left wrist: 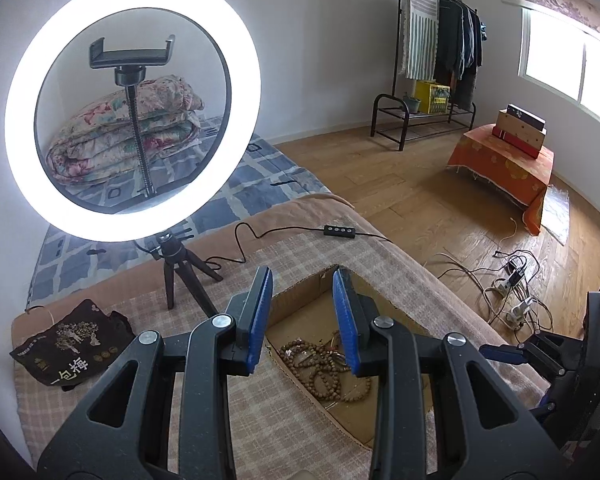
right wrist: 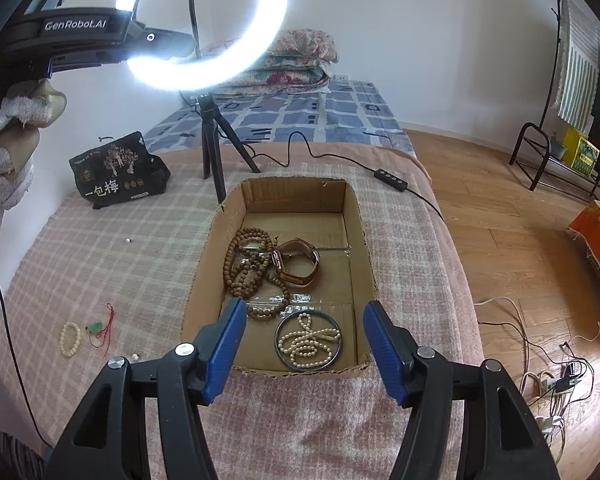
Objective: Organize jewelry
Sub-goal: 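Lower both necklaces into the box and open both tools, then withdraw both tools from the box toward the cream bead bracelet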
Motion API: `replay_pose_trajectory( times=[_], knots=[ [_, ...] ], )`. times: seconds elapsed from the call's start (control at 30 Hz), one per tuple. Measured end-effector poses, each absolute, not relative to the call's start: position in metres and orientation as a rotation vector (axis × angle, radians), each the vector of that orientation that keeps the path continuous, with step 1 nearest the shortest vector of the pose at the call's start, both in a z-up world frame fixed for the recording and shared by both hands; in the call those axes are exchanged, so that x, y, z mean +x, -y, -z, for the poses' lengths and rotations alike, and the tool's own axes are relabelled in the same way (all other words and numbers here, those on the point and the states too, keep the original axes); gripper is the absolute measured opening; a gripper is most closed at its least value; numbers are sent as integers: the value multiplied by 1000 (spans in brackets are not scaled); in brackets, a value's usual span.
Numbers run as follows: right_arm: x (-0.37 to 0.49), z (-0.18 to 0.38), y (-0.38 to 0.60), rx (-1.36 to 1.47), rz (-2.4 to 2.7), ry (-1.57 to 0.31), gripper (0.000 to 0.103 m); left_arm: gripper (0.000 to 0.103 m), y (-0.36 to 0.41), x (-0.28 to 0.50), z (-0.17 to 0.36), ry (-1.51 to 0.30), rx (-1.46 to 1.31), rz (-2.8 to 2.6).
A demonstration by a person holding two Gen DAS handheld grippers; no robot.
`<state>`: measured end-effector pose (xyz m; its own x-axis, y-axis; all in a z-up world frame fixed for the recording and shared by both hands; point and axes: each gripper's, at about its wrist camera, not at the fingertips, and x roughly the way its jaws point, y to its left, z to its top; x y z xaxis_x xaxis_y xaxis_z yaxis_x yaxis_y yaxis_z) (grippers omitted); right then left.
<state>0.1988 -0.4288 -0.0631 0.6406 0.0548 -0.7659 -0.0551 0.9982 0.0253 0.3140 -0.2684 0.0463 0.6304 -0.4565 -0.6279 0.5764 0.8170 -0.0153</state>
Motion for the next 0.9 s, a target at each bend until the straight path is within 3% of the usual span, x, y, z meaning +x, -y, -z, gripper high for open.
replay_pose_trajectory(
  times=[0.4,0.63,0.77,0.9],
  knots=[
    [168,32,395,-24,-108,-825,74,33,185,274,-52,-660,187,531],
    [155,24,365,-48,-152,-808,76,40,116,244,-48,-665,160,483],
    [151,28,349,-53,-182,-815,76,53,76,224,-35,-671,147,441],
    [150,34,333,-67,-213,-825,78,59,47,203,-12,-701,144,411]
  ],
)
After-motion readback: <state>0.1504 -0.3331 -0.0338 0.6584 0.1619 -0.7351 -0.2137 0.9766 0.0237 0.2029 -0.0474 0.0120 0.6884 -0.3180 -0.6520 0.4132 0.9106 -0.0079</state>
